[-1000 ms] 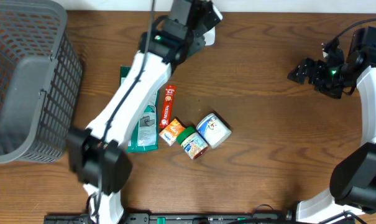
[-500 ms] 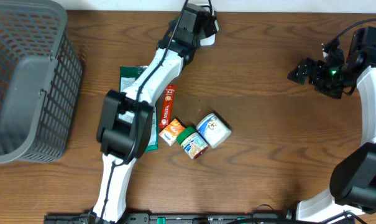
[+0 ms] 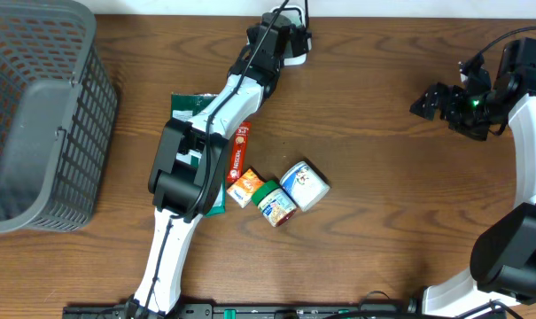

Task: Scan the item barcode
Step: 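Hold the wipes pack against the scanner window with the left gripper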

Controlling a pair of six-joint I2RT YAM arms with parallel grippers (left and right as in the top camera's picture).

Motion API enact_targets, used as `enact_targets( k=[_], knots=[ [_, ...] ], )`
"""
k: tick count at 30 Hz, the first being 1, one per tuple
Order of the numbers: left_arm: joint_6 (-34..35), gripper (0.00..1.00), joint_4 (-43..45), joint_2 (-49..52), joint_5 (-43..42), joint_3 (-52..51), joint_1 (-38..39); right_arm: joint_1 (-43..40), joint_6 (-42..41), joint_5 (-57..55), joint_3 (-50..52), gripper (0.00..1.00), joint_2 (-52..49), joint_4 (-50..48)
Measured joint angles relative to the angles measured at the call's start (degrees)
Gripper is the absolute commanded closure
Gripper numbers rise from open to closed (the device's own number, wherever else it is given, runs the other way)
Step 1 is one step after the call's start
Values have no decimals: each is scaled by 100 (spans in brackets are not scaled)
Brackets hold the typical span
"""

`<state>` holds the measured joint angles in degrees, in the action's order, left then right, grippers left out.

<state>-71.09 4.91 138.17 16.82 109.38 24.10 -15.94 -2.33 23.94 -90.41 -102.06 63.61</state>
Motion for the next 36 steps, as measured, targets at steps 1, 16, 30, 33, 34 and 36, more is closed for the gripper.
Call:
enact_targets(
  k=[1,16,30,33,34,36],
  knots=[
    [-105,93,66,20,0,0,-2,0,0,0,0,1,0,0],
    [-848,93,1228,509,-17,4,-162,0,2,0,0,1,0,0],
    [-1200,93,1526,509,-15,4,-173,0,0,0,0,1,0,0],
    [-1244,93,1676,509,-17,4,-170,0,0,0,0,1,0,0],
    [-1257,93,1731,511,-15,4,-170,0,0,0,0,1,0,0],
    [-1279,93,1770,509,-17,4,-170,0,0,0,0,1,0,0]
  ],
)
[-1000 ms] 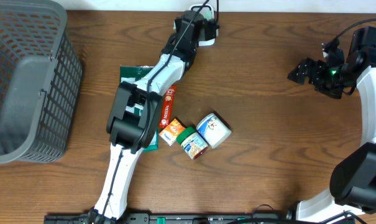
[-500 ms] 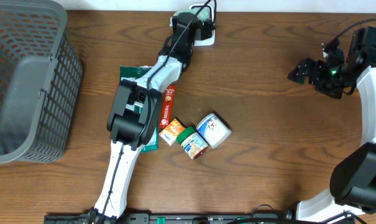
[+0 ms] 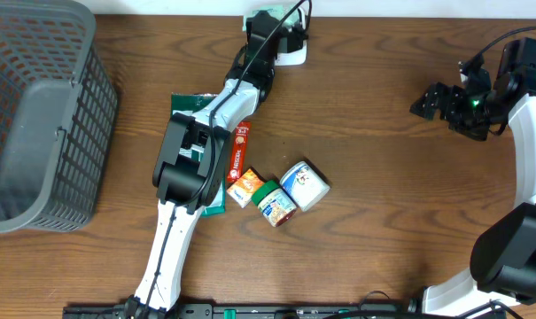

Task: Scan the item barcode
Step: 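Hold the wipes pack against the scanner window with the left gripper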

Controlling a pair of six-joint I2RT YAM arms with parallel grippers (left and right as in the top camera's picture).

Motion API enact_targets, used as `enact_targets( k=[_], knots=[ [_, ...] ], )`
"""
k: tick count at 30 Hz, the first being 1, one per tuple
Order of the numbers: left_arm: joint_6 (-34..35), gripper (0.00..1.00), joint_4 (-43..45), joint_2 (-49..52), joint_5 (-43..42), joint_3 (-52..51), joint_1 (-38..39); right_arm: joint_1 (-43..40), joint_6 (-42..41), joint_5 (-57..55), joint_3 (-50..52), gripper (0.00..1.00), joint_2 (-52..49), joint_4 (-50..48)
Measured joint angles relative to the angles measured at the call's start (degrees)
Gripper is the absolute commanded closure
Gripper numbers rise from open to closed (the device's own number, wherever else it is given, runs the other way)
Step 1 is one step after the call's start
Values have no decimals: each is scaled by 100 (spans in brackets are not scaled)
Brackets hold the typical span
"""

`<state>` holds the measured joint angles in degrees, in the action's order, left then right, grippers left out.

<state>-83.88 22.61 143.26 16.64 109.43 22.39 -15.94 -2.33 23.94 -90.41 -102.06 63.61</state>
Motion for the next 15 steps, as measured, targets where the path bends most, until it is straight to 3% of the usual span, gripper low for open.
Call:
enact_targets(
  k=[7,15],
  knots=[
    [-17,93,-553,17,2,2,13,0,0,0,0,1,0,0],
    [-15,93,-461,28,20,2,22,0,0,0,0,1,0,0]
  ],
)
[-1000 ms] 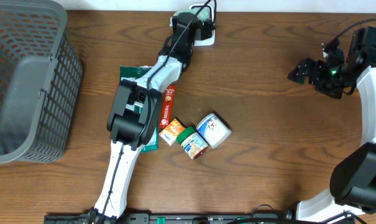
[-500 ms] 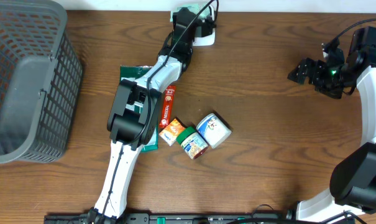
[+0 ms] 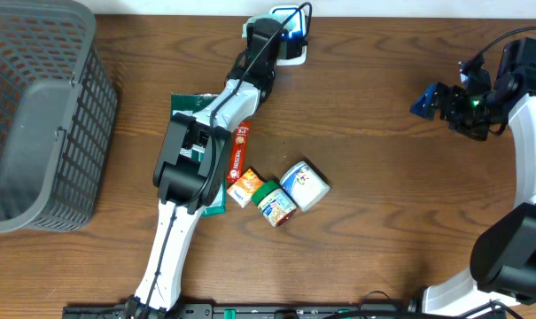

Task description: Scan the item barcode

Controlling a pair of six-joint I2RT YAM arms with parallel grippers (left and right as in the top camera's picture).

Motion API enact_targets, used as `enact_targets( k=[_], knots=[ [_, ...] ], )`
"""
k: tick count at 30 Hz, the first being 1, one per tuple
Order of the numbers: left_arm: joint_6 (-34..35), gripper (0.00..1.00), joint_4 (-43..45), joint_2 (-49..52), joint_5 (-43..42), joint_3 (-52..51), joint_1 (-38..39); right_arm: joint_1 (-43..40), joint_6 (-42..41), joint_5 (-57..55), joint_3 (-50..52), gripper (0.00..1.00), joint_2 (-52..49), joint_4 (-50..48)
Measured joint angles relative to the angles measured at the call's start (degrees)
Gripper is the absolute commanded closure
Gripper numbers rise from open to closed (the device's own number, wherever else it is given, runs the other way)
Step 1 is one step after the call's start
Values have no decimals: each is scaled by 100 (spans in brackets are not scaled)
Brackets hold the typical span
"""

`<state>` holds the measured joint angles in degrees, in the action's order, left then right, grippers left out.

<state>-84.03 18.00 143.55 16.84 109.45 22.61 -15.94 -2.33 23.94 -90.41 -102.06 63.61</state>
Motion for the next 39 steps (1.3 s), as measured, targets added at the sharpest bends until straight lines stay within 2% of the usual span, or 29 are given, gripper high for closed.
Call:
enact_targets(
  k=[20,28,33,36,39],
  knots=[
    [2,93,262,59,2,0,11,0,0,0,0,1,0,0],
    [199,93,-573,-313,-2,-2,59,0,0,0,0,1,0,0],
    [1095,93,-1650,-1150,-20,-15,168,0,2,-2,0,1,0,-2],
    [2118,93,-2636,-1873,-205,2,295,0,2,-2,0,1,0,0],
    [3405,93,-3766,-2557,-870,37,446,0,2,0,0,1,0,0]
  ],
)
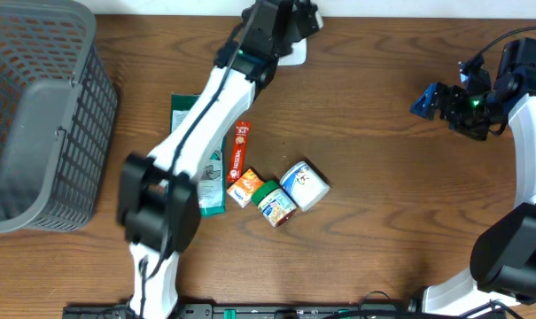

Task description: Scan the item barcode

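Observation:
In the overhead view my left arm reaches from the front edge to the table's far edge. Its gripper (294,18) hangs over a white scanner base (292,56); the jaws are hidden by the wrist. My right gripper (427,99) hovers at the right side with something small and blue at its tip (418,102); I cannot make out the grip. Items lie mid-table: a green packet (186,115), a red stick packet (239,152), an orange box (245,187), a green-lidded jar (275,202) and a white-and-blue jar (305,184).
A grey wire basket (37,115) fills the left side of the brown wooden table (383,221). The right arm's lower links (507,257) stand at the right front corner.
My left arm has lifted and swung left, so its elbow no longer covers the green packet, and its gripper looks bigger over the white base. The blue light there is hidden. The right arm has not moved.
The left gripper rested at the white scanner base at the far edge. A blue light then showed there, and the right gripper's tip turned from black to blue. Now the left arm stands raised above the base. The table items have not moved.

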Controlling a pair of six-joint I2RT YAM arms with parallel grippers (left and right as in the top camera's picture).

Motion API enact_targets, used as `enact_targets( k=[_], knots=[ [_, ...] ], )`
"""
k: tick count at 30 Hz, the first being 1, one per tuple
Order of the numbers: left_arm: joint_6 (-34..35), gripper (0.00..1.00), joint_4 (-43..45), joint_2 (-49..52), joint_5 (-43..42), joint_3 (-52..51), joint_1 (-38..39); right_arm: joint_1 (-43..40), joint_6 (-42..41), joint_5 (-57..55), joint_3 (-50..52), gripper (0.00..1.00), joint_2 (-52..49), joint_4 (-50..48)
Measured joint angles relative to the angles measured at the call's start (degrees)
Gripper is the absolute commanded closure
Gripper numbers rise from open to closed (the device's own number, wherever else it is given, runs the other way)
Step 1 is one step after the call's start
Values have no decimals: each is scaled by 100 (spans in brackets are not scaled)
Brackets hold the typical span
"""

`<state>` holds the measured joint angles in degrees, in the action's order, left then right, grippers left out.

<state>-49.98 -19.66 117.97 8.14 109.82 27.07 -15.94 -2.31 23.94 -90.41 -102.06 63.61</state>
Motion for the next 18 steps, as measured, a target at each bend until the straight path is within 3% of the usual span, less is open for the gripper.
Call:
enact_targets(
  k=[5,9,18],
  knots=[
    [2238,93,-883,-507,-1917,17,195,0,0,-2,0,1,0,0],
    [3512,93,-1104,-389,-3117,15,295,0,0,0,2,1,0,-170],
    [5681,93,-1051,151,-3950,-142,907,-236,-160,459,-402,1,0,457]
  ],
)
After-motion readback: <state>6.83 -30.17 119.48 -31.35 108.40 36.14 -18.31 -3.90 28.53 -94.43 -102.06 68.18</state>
